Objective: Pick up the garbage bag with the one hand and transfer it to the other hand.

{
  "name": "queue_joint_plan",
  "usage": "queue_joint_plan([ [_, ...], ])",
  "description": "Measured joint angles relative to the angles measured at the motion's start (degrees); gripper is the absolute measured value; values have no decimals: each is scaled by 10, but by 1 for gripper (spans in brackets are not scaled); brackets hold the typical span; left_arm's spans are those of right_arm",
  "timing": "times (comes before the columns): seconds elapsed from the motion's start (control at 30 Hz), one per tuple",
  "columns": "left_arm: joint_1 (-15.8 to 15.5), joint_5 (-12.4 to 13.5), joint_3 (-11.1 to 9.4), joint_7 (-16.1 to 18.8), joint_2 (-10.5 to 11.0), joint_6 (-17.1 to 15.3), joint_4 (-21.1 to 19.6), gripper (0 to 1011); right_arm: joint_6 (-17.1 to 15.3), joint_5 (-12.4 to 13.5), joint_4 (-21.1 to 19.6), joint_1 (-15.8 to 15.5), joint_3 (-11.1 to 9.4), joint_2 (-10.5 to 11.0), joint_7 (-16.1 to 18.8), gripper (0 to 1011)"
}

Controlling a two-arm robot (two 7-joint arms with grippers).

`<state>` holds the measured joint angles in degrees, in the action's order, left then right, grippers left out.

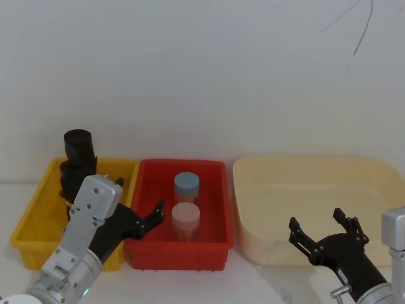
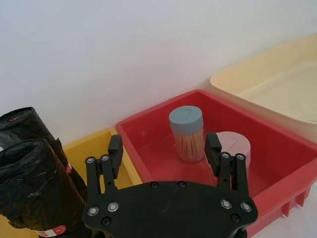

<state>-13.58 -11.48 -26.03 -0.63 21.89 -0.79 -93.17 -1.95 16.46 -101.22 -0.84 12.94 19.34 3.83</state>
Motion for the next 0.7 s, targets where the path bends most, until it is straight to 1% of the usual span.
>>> queue_joint_plan([
  [0.3,-2,1,0,-1,-1,-1,0,1002,-3,3,2,4,-2,0,5,1004],
  [0.5,-12,3,0,-4,-2,-18,-13,1002,-9,11,5,20,-2,0,21,1004],
  [0.6,-18,1,9,-8,2,-37,-34,1002,-14,17,7,38,5,-6,35,1004],
  [0.7,-20,-4,20,-11,9,-49,-51,1002,-18,19,9,51,10,-11,42,1004],
])
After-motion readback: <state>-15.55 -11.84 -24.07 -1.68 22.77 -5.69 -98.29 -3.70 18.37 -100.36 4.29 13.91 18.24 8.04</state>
